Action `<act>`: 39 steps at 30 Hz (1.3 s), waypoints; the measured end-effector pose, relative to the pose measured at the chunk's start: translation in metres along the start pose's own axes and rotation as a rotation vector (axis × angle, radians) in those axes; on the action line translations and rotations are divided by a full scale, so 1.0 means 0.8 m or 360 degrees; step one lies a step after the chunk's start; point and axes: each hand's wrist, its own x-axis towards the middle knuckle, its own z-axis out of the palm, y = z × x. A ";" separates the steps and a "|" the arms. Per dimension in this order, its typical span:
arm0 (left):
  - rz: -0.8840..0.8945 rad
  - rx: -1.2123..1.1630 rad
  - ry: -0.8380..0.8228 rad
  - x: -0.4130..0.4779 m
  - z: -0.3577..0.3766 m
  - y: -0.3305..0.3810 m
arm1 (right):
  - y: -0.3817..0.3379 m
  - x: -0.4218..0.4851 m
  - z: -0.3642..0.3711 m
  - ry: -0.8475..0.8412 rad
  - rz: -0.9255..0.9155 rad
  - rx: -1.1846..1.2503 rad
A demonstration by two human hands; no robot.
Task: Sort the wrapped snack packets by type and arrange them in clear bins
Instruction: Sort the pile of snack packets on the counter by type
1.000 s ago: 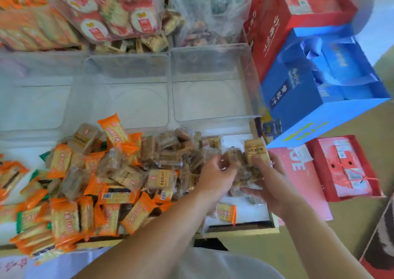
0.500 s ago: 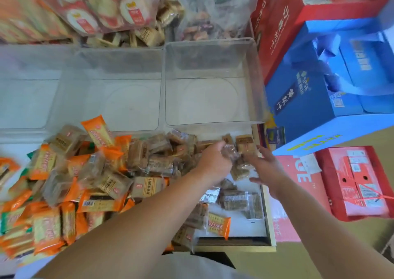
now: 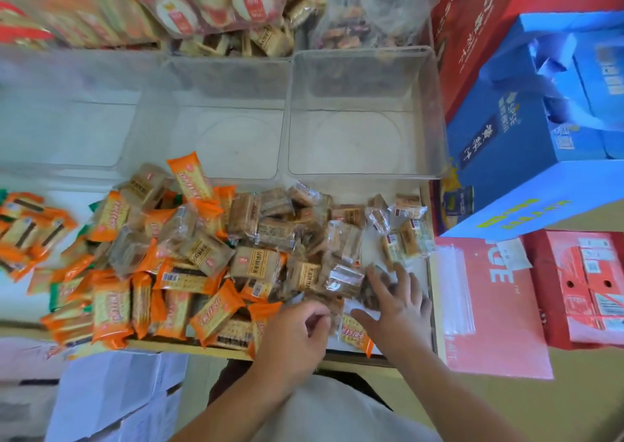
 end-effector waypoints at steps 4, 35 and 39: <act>-0.0119 -0.0113 0.0013 -0.012 0.000 -0.031 | 0.010 0.002 -0.002 0.0152 0.0115 0.0123; -0.0435 0.0082 0.0506 -0.061 0.003 -0.121 | -0.094 -0.062 0.003 -0.0171 0.0510 0.1529; -0.0340 0.0209 0.0500 -0.052 -0.005 -0.114 | -0.102 -0.043 0.004 -0.0175 0.0537 0.1422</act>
